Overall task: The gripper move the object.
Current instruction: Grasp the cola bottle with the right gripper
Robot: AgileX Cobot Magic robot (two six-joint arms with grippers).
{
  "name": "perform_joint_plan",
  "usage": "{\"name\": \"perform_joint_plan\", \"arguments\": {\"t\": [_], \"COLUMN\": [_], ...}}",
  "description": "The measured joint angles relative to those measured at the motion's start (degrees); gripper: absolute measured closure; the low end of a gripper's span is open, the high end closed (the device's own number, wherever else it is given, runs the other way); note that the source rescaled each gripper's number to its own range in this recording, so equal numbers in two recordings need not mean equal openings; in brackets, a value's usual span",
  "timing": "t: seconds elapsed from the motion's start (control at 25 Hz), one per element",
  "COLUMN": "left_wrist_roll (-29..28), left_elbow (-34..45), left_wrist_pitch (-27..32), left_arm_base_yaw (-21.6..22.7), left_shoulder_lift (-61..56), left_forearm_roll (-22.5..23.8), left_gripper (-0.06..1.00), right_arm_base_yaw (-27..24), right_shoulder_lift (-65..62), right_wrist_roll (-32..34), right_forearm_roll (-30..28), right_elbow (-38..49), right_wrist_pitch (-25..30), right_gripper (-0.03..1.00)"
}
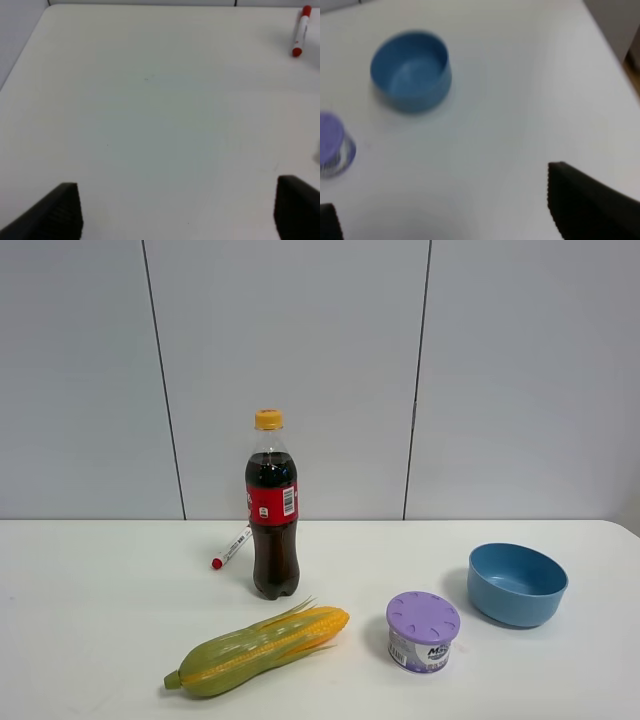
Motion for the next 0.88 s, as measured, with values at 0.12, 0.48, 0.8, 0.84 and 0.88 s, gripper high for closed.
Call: {"name": "perform_joint_plan", "arguments": {"t": [0.12,0.48,0.8,0.84,0.88], "left_wrist_roll": [0.0,0.0,0.0,0.0,0.0], "left_elbow": [0.0,0.0,0.0,0.0,0.0], "left_wrist_pitch": [0.0,0.0,0.0,0.0,0.0], "left_arm_base_yaw": [0.0,0.0,0.0,0.0,0.0], "left_shoulder_lift": [0.0,0.0,0.0,0.0,0.0], "left_forearm_roll": [0.0,0.0,0.0,0.0,0.0], "left_gripper": [-0.06,-0.06,-0.06,-0.06,-0.06], "right_arm_base_yaw": [0.0,4.6,24.0,25.0,26.0], "right_shoulder_lift": [8.4,36.2,60.6,63.3,66.5], "right_wrist_roll": [-4.1,-37.4,-54.1,-54.3,-54.4], "right_forearm_roll": [4.2,31.9,36.4,36.5,36.5], "right_elbow": [-3.6,-9.8,-13.6,-14.8,-16.3], "right_wrist_pitch": [-7.8,-29.2,-48.7,-50.9,-52.3], "right_gripper": [0.32,0.32,0.07,0.04,0.01]}}
